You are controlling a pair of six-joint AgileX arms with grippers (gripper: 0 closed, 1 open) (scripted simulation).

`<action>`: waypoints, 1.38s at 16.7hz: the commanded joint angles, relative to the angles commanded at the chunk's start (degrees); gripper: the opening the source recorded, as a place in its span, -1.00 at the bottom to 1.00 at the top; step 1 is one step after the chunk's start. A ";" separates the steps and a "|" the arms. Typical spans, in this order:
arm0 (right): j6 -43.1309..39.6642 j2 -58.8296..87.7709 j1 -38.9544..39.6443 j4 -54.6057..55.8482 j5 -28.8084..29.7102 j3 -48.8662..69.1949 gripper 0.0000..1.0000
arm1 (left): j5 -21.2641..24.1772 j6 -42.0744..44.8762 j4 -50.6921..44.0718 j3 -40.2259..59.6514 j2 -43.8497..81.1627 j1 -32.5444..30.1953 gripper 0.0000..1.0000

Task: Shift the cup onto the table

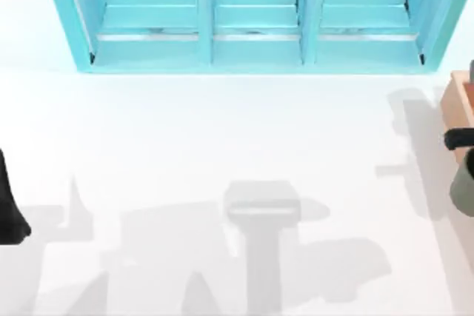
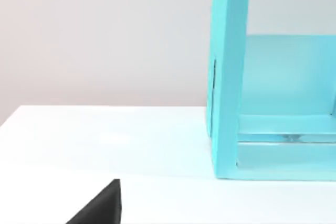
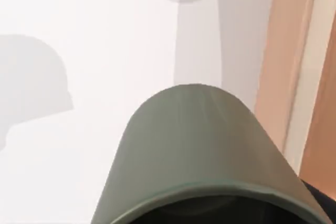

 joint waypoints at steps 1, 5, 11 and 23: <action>3.24 0.67 3.75 0.01 0.12 0.72 -1.00 | 0.00 0.00 0.00 0.00 0.00 0.00 1.00; 14.96 3.42 15.46 0.09 0.35 3.42 -1.00 | 0.00 0.00 0.00 0.00 0.00 0.00 1.00; 26.39 6.31 23.85 0.06 0.01 5.82 -1.00 | 0.00 0.00 0.00 0.00 0.00 0.00 1.00; 28.87 7.73 24.98 4.00 -0.21 3.26 -1.00 | 0.00 0.00 0.00 0.00 0.00 0.00 1.00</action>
